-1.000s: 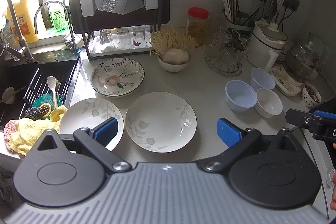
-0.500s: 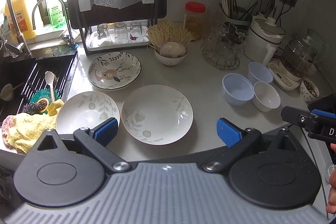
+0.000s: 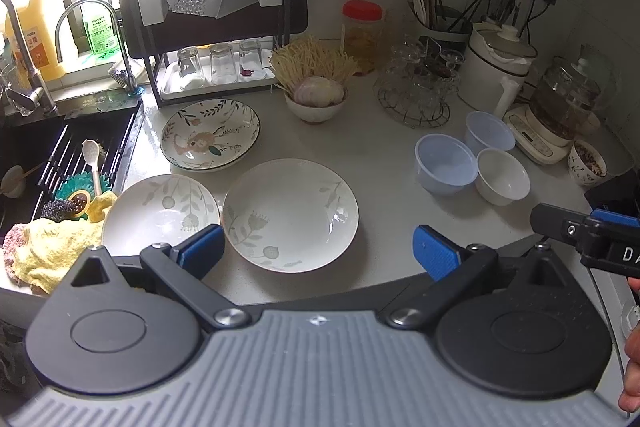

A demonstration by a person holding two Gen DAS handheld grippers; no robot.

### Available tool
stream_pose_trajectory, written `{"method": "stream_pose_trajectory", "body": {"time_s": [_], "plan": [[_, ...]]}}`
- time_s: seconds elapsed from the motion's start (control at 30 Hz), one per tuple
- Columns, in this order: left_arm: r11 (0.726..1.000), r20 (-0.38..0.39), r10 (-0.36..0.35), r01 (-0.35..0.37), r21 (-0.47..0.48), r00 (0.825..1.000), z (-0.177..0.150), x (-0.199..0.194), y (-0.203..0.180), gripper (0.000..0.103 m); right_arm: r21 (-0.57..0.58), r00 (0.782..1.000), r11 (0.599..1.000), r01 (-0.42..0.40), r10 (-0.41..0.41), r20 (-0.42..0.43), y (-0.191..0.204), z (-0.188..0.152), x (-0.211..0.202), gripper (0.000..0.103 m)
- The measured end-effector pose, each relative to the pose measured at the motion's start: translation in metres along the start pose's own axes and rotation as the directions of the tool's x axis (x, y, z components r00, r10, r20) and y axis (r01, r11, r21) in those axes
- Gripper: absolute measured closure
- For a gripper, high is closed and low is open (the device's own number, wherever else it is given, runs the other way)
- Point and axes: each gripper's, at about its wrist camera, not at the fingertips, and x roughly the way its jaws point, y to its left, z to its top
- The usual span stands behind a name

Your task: Organize plates and bowls

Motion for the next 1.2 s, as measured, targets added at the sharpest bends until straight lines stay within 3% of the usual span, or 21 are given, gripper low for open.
{"method": "stream_pose_trajectory", "body": {"time_s": [0.83,1.2], "plan": [[1.0,-0.015,-0.001,0.001,-0.006,1.0,-0.005,0.001,0.006,0.001,0.02,1.0,1.0,-0.015,0.016,-0.026,0.003,0.001,0.01,0.0],[1.0,-0.02,-0.002,0.001,-0.03,1.0,-0.004,0.005,0.026,0.001,0.024,0.999,0.999,-0.046,0.046,0.02,0.014,0.004,0.009,0.0]]}}
